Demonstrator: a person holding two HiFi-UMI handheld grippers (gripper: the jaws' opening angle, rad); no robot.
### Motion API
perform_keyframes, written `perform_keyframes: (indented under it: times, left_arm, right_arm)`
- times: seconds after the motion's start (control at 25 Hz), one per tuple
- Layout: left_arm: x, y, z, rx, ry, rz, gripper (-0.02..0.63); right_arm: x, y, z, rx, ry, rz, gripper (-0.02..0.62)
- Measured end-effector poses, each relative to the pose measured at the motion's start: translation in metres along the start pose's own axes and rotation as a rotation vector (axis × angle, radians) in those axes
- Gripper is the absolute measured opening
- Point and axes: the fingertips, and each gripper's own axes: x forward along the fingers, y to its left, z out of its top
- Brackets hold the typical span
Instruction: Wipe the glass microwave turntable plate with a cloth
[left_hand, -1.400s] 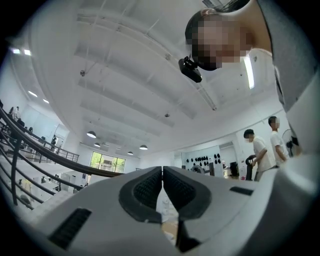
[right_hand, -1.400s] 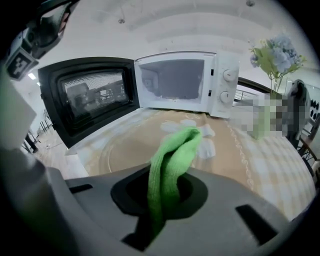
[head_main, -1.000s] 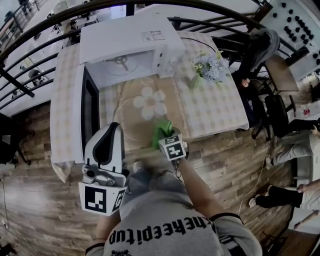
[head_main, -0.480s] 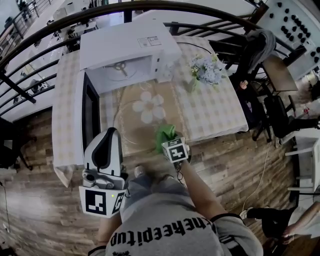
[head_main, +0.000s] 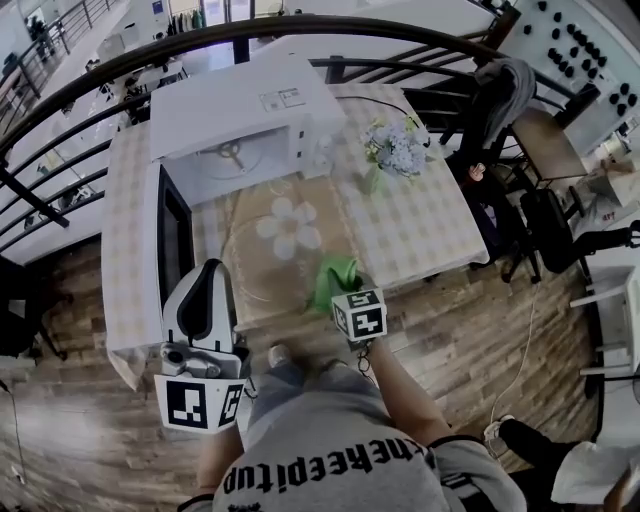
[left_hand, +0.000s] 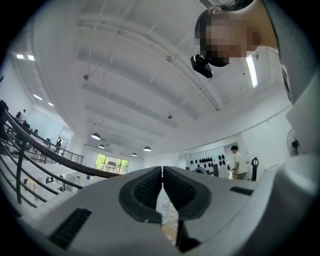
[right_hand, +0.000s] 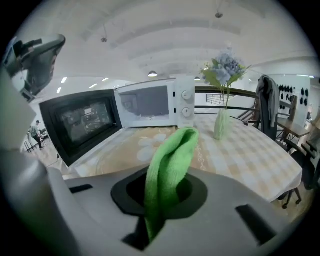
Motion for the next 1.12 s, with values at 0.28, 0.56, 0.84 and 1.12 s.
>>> perform_keyframes:
  times: [0.28, 0.56, 0.84, 1.12]
  left_arm:
    - [0.008, -0.012, 0.002, 0.003, -0.003, -0.015, 0.012]
    - [0.018, -0.023, 0.003, 0.004, -0.007, -0.024, 0.011]
    - [0.028, -0.034, 0.002, 0.011, -0.009, -0.024, 0.011]
    - [0.035, -0.041, 0.002, 0.018, -0.006, -0.016, 0.012]
  right_arm:
    - [-0.035, -0.012, 0.034, -0.006, -0.122, -0.013, 0.038]
    - [-0.067, -0.022, 0.066, -0.041, -0.224, -0.022, 0.04]
    - [-0.096, -0.034, 0.098, -0.05, -0.327, -0.028, 0.04]
    - [-0.125, -0.046, 0.128, -0.05, -0.418, -0.037, 0.04]
